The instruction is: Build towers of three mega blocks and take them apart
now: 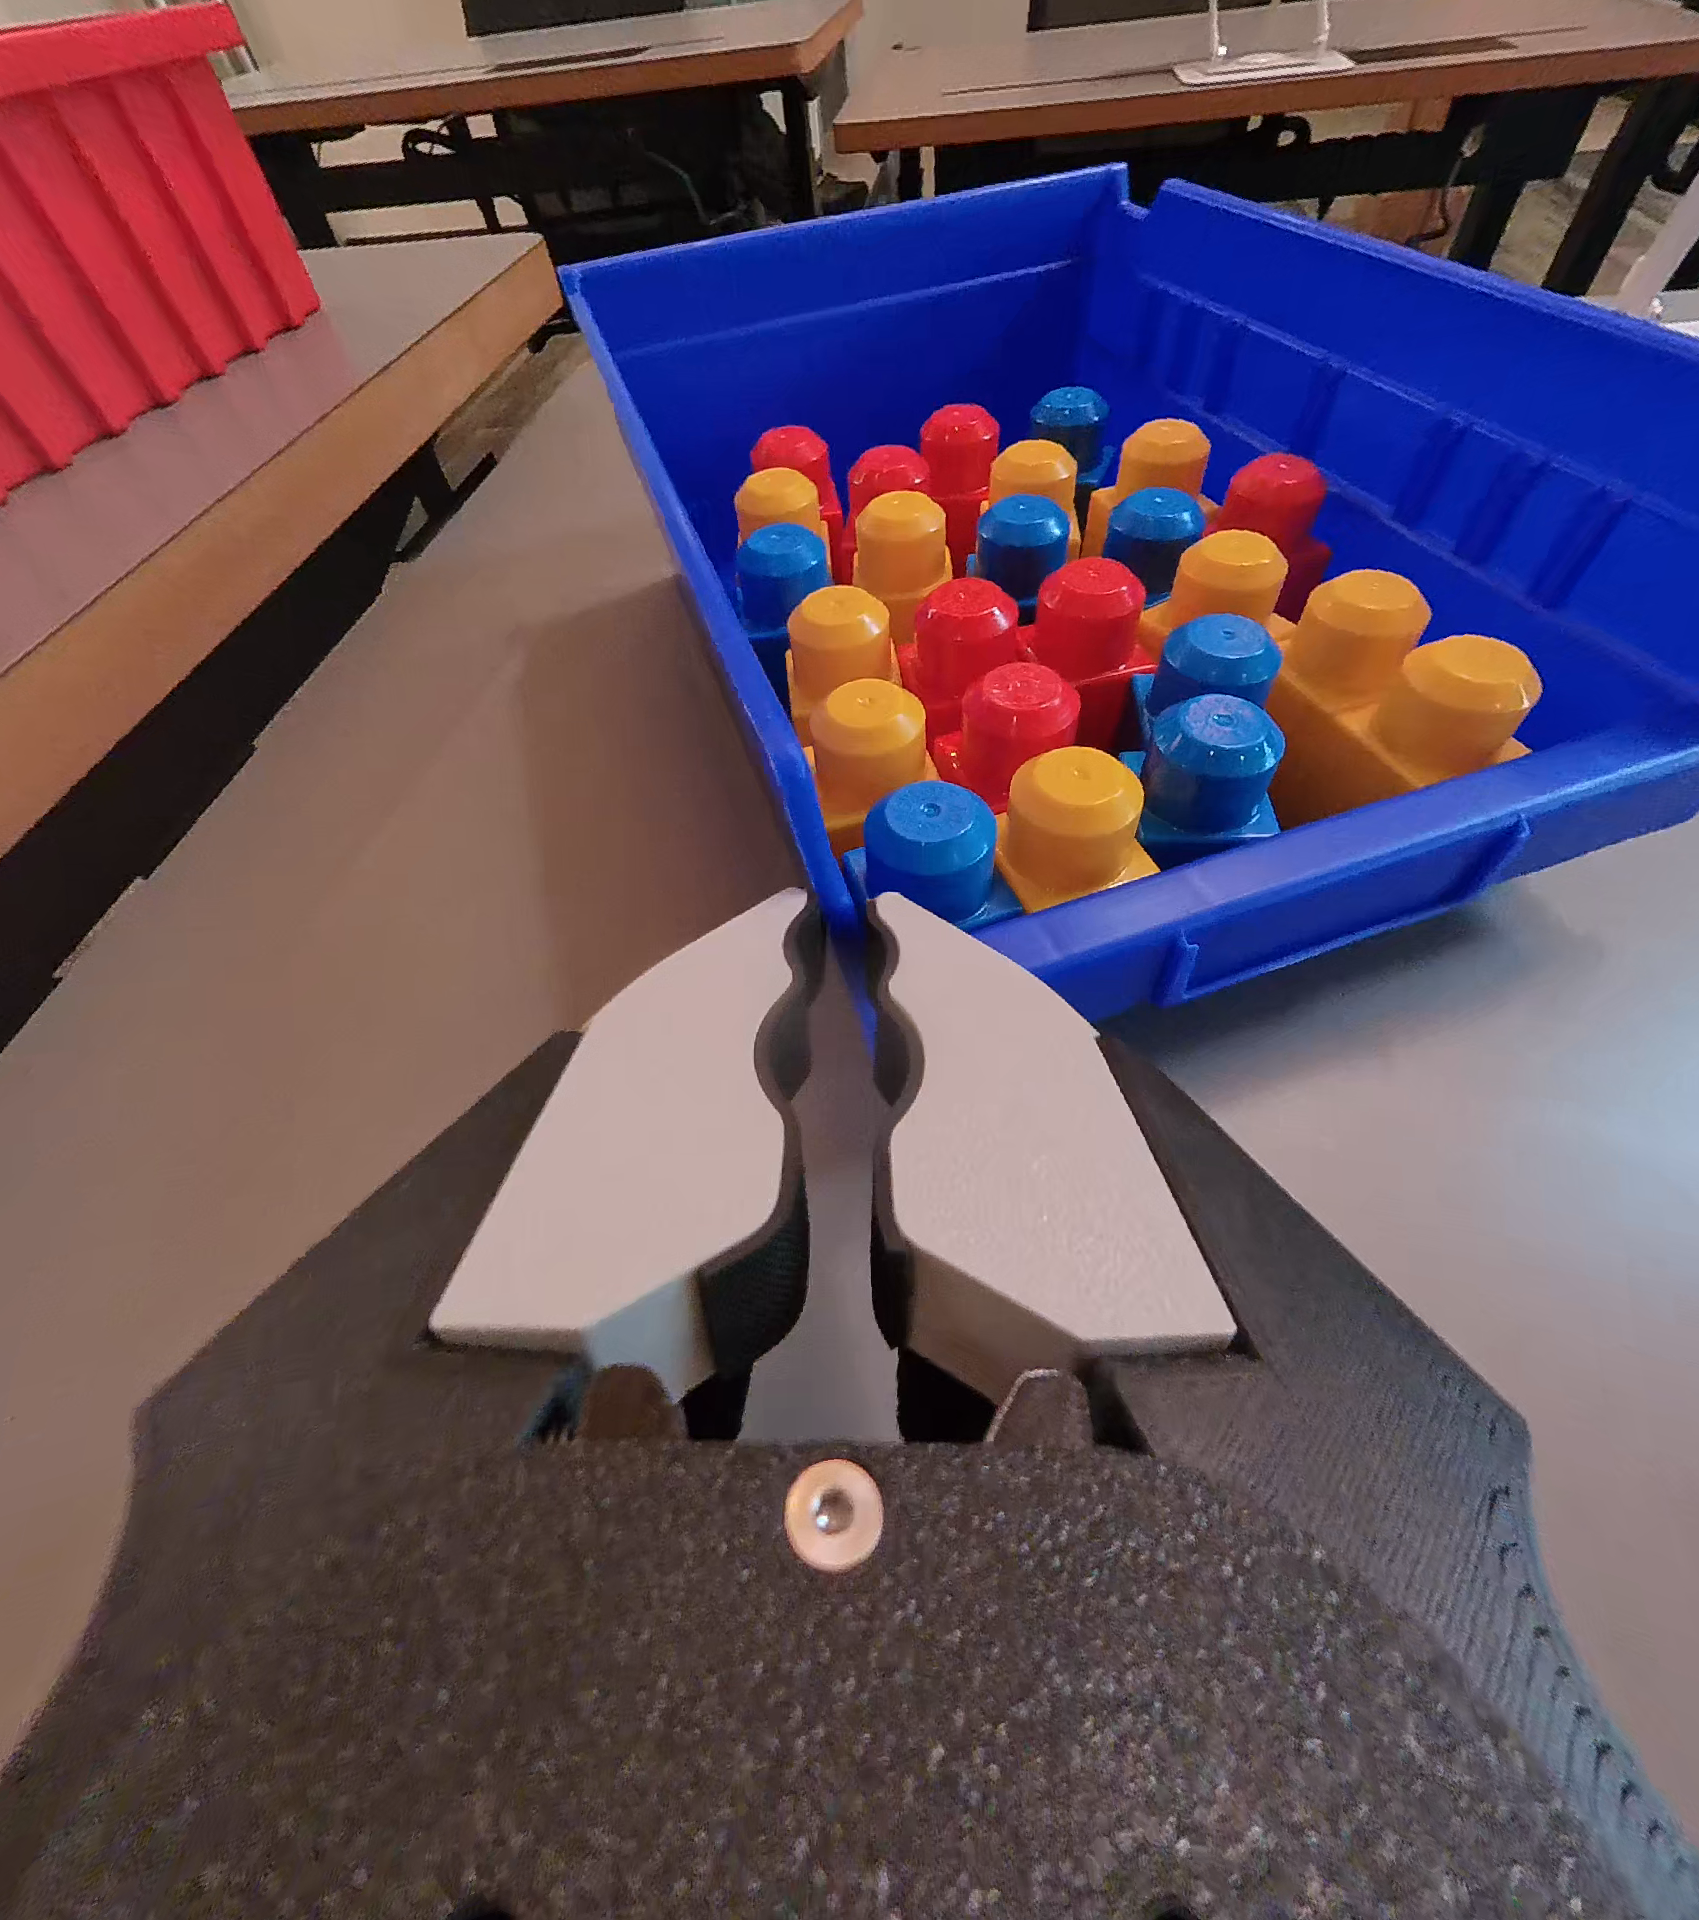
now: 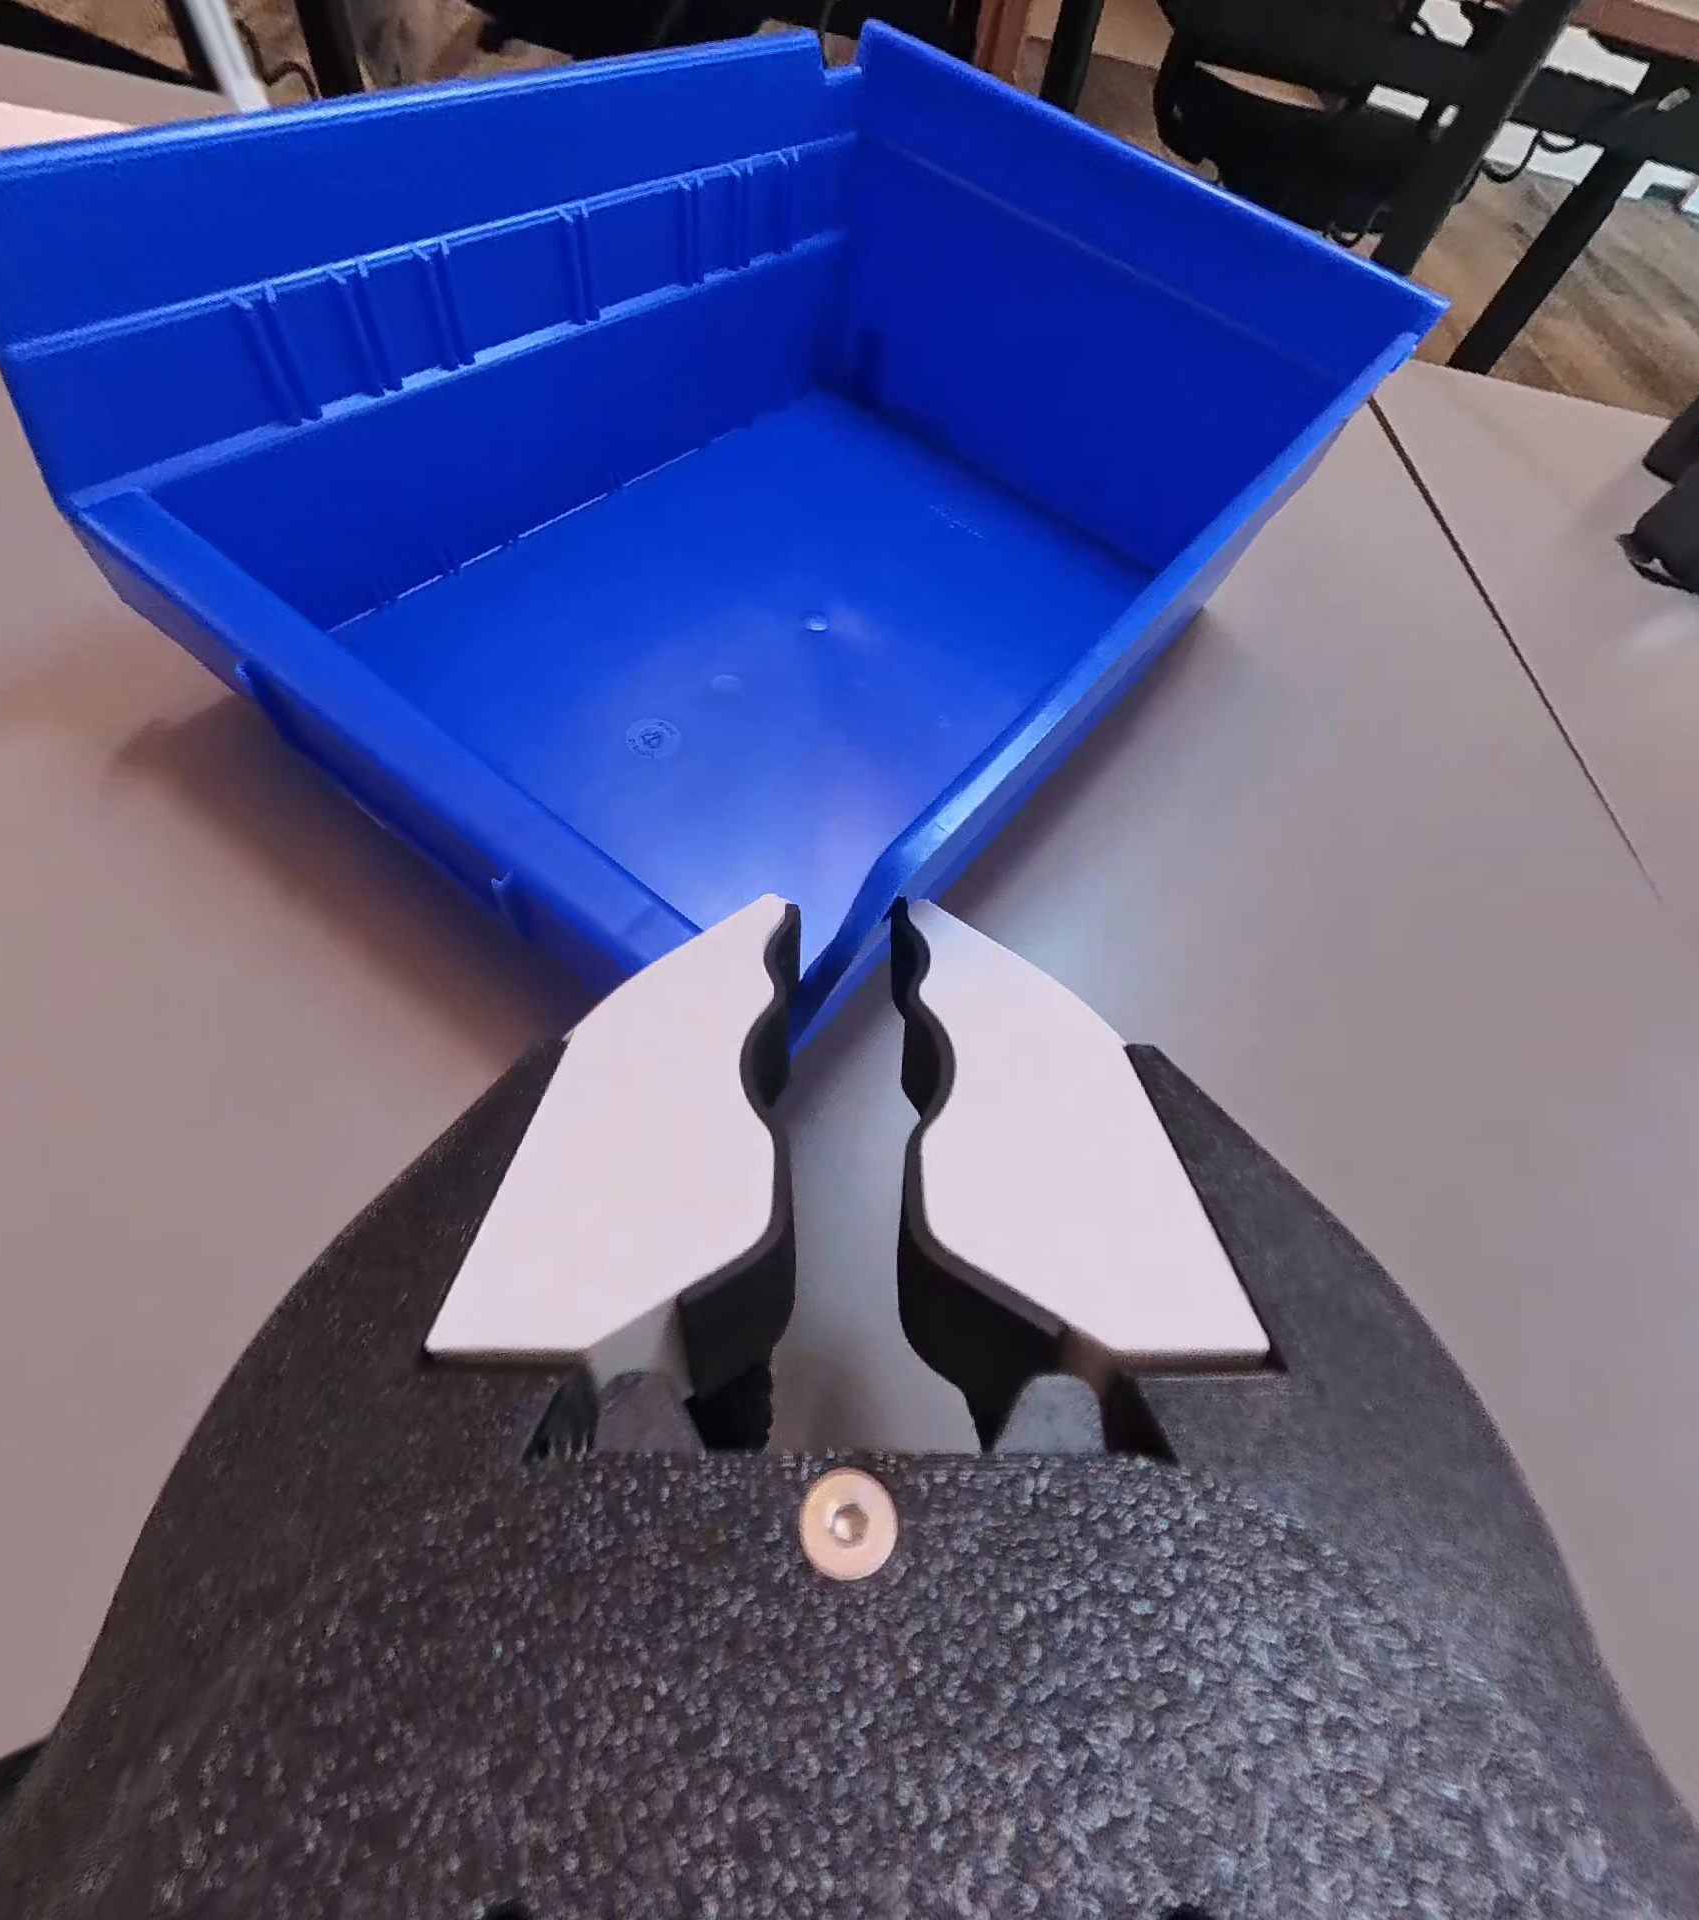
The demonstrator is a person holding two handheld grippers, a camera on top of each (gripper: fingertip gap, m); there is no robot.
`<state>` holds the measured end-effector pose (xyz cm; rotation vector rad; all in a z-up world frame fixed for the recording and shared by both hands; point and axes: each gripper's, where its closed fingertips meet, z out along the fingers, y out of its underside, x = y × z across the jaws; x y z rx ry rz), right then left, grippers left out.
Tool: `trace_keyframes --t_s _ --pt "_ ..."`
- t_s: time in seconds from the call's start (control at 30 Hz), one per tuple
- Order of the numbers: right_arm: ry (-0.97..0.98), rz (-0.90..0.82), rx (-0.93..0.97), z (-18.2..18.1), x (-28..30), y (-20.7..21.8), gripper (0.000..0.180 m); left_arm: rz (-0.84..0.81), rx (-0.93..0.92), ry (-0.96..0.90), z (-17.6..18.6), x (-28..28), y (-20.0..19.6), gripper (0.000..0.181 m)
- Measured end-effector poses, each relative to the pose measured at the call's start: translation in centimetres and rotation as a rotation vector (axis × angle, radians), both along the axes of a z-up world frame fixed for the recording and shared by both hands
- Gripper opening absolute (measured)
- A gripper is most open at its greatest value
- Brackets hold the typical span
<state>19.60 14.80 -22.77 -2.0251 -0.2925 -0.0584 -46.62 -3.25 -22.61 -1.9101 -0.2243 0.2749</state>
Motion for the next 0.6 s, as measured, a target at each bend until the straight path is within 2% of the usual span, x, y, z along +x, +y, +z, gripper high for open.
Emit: trace_keyframes --t_s 0.27,0.4,0.5,0.6 --pt "0.006 0.008 -0.003 0.0 -0.2 -1.4 0.015 0.05 0.019 -0.032 0.0 -0.4 -1.2 0.006" --pt "0.026 -0.015 0.014 0.3 0.4 -1.2 0.016 0.045 0.02 0.011 0.1 -0.1 -1.3 0.007" --pt "0.072 -0.058 0.074 1.9 1.5 -1.2 0.036 0.036 0.087 0.005 1.4 0.3 -1.9 0.012" --pt "0.113 -0.056 0.216 5.6 1.8 -1.8 0.041 0.08 0.165 0.1 4.6 -0.2 -3.3 0.017"
